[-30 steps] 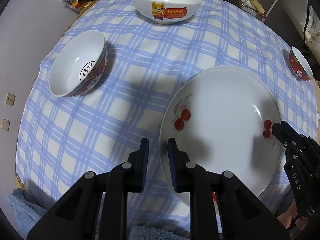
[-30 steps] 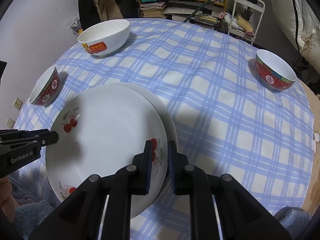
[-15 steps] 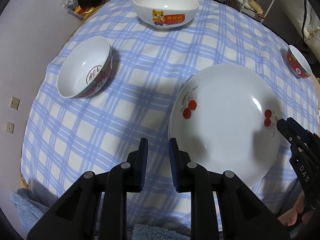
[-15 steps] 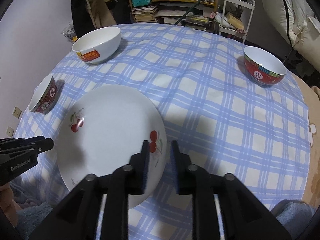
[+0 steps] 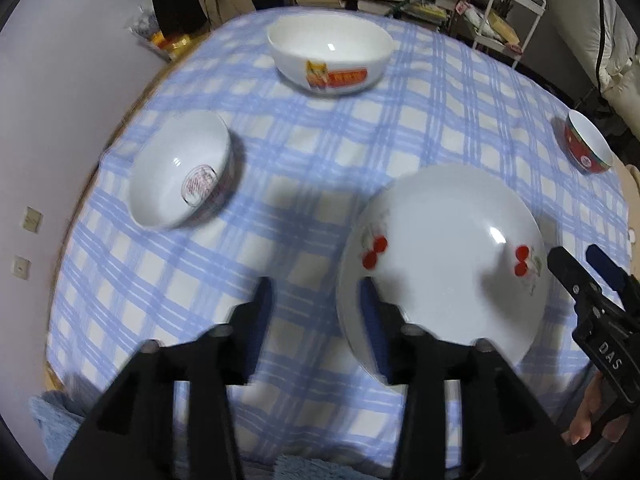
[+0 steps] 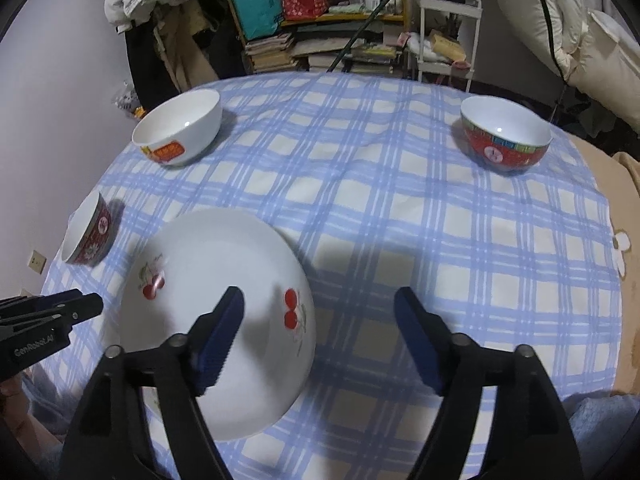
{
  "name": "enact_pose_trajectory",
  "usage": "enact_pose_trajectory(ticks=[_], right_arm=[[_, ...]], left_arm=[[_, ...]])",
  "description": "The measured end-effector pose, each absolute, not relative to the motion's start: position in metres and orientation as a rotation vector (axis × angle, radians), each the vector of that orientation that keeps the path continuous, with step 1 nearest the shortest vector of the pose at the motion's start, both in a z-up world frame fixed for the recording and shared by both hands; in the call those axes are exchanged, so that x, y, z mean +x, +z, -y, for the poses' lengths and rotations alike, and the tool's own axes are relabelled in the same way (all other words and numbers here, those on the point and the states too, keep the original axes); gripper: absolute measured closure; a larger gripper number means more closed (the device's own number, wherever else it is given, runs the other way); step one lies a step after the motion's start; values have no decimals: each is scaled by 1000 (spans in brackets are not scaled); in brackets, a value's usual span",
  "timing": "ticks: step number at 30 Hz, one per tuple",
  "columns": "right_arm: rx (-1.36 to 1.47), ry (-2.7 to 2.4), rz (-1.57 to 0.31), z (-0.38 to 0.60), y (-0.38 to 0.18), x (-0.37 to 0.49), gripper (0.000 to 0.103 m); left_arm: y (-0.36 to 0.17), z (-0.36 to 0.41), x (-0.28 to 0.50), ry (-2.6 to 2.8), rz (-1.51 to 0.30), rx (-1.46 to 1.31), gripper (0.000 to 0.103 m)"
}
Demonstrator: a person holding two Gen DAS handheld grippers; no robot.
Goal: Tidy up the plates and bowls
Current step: 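Open both tools to release the stacked cherry plate, then move both open tools to the large plain white bowl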
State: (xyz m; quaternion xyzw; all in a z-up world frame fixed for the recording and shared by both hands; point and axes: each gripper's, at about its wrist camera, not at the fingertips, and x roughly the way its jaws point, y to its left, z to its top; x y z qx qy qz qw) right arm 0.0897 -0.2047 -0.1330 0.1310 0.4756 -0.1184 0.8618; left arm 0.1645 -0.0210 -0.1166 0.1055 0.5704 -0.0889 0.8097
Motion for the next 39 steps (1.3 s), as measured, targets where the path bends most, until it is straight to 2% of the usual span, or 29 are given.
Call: enact_pose_trajectory(ticks=[2,4,6,7,25,39], right_arm=[[265,-231,-992,202,-131,93,8],[250,-213,-984,199,-129,98,6],[239,-206,-984,196,-128,105,5],[238,-199,-986,194,-127,109,5],[211,-182,-927,200,-95,185,4],[172,-140,-888,187,-86,274,4]], left_arm=[[-106,23,168,-182,-1174,255,48],[-96,23,175,-192,-1163,246,37],[-89,21,181,-192,-1165,223,20],[-86,20,185,-187,-1162,212,19],[-39,-14,269,-172,-1144,97,17],[-63,-13,348,-142,-1153,146,17]])
